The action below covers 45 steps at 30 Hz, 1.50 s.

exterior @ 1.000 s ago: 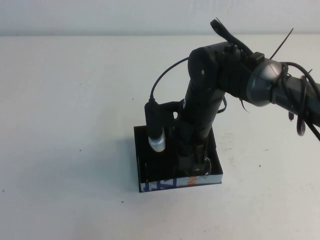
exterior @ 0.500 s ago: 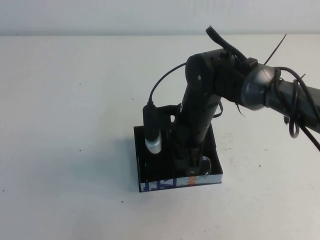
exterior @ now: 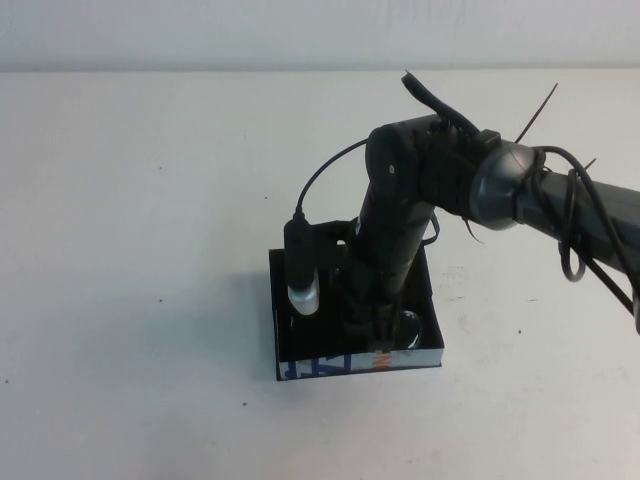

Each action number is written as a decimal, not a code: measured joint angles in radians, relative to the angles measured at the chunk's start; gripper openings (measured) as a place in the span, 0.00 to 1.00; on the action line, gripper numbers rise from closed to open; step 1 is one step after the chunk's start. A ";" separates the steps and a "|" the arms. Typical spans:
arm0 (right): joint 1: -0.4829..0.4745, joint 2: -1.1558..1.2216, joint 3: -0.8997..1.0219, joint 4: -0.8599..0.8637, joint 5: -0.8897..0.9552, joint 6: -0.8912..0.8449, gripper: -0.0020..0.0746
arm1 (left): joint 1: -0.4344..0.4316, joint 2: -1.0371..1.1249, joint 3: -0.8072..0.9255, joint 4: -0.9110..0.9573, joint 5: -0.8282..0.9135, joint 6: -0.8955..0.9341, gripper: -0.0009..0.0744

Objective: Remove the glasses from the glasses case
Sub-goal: Pick up the glasses from the glasses case, then place the glasses on the table

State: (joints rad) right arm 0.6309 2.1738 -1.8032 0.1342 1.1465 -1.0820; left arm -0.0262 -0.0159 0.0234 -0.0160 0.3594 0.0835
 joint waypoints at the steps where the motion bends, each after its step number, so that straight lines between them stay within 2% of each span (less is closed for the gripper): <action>1: 0.000 0.002 0.000 0.000 -0.001 0.000 0.36 | 0.000 0.000 0.000 0.000 0.000 0.000 0.01; 6: 0.000 0.004 0.000 0.008 0.001 0.000 0.13 | 0.000 0.000 0.000 0.000 0.000 0.000 0.01; 7: 0.000 0.002 0.000 0.013 0.004 0.000 0.11 | 0.000 0.000 0.000 0.000 0.000 0.000 0.01; 17: -0.006 -0.086 -0.079 -0.022 0.064 0.091 0.10 | 0.000 0.000 0.000 0.000 0.000 0.000 0.01; 21: -0.040 -0.184 -0.113 -0.026 0.072 0.263 0.10 | 0.000 0.000 0.000 0.000 0.000 0.000 0.01; 26: -0.137 -0.293 -0.108 -0.024 0.083 0.678 0.10 | 0.000 0.000 0.000 0.000 0.000 0.000 0.01; 29: -0.211 -0.364 -0.001 0.022 0.083 0.847 0.10 | 0.000 0.000 0.000 0.000 0.000 0.000 0.01; 34: -0.337 -0.505 0.311 0.056 0.078 0.935 0.10 | 0.000 0.000 0.000 0.000 0.000 0.000 0.01; 39: -0.445 -0.611 0.592 0.056 -0.067 0.963 0.10 | 0.000 0.000 0.000 0.000 0.000 0.000 0.01; 45: -0.506 -0.591 0.714 0.056 -0.240 0.962 0.10 | 0.000 0.000 0.000 0.000 0.000 0.000 0.01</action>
State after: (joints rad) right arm 0.1248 1.5830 -1.0896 0.1904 0.9066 -0.1197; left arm -0.0262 -0.0159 0.0234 -0.0160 0.3594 0.0835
